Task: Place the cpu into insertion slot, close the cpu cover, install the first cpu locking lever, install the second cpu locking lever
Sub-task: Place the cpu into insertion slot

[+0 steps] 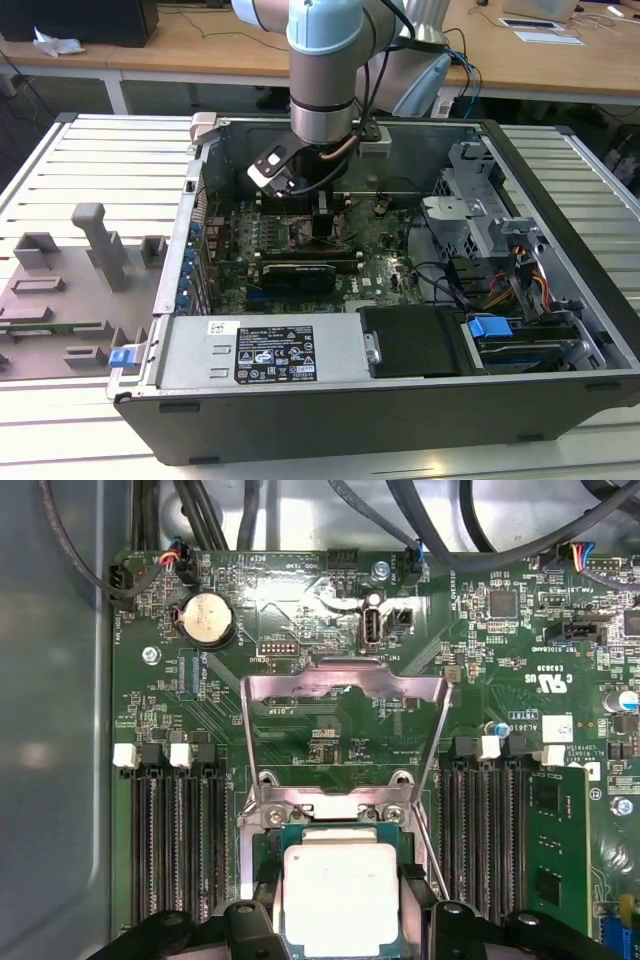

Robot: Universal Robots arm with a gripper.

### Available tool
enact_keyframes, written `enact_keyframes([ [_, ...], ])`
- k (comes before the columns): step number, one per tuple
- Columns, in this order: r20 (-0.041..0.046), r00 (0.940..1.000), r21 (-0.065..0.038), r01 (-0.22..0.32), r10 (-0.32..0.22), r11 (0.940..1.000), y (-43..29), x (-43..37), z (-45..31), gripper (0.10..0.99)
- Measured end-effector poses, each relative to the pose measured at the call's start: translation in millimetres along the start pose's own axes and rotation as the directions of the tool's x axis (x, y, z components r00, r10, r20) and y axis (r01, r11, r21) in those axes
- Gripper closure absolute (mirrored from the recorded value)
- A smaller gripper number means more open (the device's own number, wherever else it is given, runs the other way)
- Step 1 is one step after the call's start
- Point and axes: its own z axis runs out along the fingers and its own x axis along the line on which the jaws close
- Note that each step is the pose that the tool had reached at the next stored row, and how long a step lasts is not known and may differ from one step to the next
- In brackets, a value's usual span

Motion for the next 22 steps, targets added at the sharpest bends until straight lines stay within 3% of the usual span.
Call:
enact_keyframes([
  [14, 0.0000, 1.0000, 0.000, 0.000, 0.000, 1.0000, -0.1, 0.0, 1.6, 0.541],
  [19, -0.0003, 1.0000, -0.002, 0.000, 0.000, 1.0000, -6.8, 0.0, 1.2, 0.541],
  [22, -0.0002, 1.0000, -0.002, 0.000, 0.000, 1.0000, -6.8, 0.0, 1.1, 0.541],
])
